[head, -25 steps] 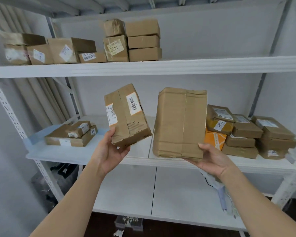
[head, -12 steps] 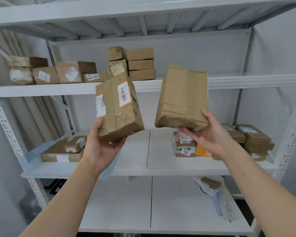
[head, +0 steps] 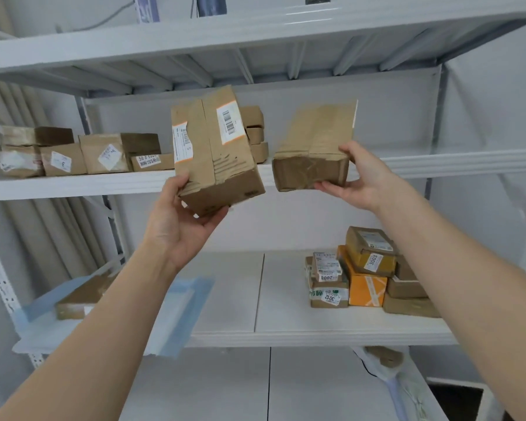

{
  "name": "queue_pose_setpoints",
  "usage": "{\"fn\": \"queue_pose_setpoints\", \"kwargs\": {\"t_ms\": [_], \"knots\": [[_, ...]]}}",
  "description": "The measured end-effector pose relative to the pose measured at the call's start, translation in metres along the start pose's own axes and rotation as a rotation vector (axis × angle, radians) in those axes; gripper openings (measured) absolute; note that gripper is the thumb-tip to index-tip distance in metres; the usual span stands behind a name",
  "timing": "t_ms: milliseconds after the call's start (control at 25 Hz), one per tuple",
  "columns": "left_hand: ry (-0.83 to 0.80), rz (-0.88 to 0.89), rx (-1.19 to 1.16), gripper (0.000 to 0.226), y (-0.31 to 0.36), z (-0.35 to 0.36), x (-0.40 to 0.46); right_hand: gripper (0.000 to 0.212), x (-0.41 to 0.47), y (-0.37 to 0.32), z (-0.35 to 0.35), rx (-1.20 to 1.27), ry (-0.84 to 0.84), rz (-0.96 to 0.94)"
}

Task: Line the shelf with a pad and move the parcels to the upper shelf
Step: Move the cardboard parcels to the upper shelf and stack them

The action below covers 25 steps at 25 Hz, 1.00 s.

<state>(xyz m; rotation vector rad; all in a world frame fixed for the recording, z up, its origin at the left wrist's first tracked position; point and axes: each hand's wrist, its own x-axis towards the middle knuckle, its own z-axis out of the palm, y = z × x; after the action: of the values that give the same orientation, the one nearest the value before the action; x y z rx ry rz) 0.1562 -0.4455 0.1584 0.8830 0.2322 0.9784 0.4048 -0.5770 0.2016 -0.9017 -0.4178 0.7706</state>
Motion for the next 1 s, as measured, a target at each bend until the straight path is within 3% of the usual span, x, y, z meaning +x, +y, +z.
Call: {"fn": "queue_pose_setpoints", "kwargs": {"t_ms": [320,520,680,840,1000], "knots": [[-0.025,0.097,0.021,0.044,-0.01,0.073,0.065,0.039,0.071,-0.04,0.015,-0.12,-0.083,0.038],[-0.035,0.116,0.015,0.045,-0.021,0.101,0.097,0.026,0.102,-0.054,0.025,-0.232,-0.082,-0.012],[-0.025,0.167,0.04,0.043,-0.028,0.124,0.117,0.029,0.128,-0.052,0.017,-0.352,-0.123,-0.007],[-0.001,0.173,0.119,0.026,-0.031,0.143,0.133,0.029,0.147,-0.058,0.008,-0.601,0.135,-0.326],[-0.001,0.144,0.216,0.044,-0.032,0.157,0.156,0.037,0.161,-0.056,0.011,-0.451,-0.153,-0.589]]}}
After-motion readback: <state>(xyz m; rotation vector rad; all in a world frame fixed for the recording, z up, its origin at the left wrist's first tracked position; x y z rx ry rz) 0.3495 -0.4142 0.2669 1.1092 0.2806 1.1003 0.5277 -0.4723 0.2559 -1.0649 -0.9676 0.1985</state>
